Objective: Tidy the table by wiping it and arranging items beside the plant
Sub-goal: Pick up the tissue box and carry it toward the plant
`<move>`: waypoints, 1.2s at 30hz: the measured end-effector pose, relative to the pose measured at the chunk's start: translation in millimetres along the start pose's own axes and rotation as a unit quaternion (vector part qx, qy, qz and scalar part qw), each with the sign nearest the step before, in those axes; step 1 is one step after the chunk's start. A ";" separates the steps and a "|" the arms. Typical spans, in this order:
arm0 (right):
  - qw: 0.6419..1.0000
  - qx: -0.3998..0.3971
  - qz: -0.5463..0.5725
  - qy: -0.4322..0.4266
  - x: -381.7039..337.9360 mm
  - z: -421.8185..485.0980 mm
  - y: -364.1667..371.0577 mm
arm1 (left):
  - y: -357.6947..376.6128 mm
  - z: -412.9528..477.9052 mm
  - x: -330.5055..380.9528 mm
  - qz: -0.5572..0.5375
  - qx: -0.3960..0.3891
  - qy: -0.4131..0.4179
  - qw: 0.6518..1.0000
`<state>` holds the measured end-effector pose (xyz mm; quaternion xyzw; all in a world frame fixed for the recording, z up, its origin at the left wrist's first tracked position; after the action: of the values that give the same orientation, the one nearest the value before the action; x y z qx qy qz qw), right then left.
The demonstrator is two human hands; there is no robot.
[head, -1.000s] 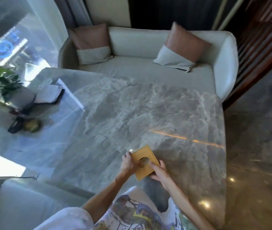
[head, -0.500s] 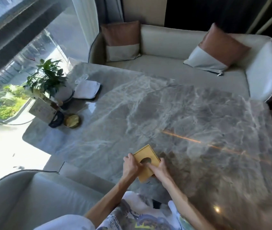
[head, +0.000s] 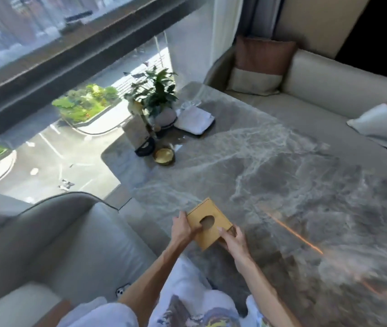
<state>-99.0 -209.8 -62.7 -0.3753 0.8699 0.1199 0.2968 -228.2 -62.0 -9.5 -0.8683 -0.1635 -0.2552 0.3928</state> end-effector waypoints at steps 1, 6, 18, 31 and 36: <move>1.000 -0.025 0.011 0.011 -2.3 4.2 20.3 | -15.6 8.9 -9.3 -0.010 0.010 -0.009 1.000; 0.987 -0.137 0.056 0.069 -19.3 28.1 125.8 | -73.4 62.2 -48.3 -0.037 -0.007 -0.030 0.999; 0.993 -0.052 0.043 0.099 -86.5 91.9 309.7 | -207.4 215.1 -98.6 0.002 -0.097 -0.016 0.995; 0.993 -0.006 0.068 0.098 -118.7 135.6 349.6 | -238.9 290.4 -88.0 0.071 -0.143 0.022 0.987; 0.992 -0.035 0.056 0.108 -113.6 137.5 354.6 | -235.7 288.4 -99.0 0.064 -0.158 0.005 0.985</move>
<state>-235.5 160.1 -108.1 -0.3471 0.9117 0.1256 0.1803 -332.4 300.9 -86.8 -0.9270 -0.0630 -0.2561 0.2668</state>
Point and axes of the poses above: each hand's wrist, its own z-axis towards the middle knuckle, its own y-axis out of the palm, x = y × z, the point moved 8 cm from there along z, towards the middle knuckle, and after that the axes turned 3 degrees about y, right-handed, at the moved point
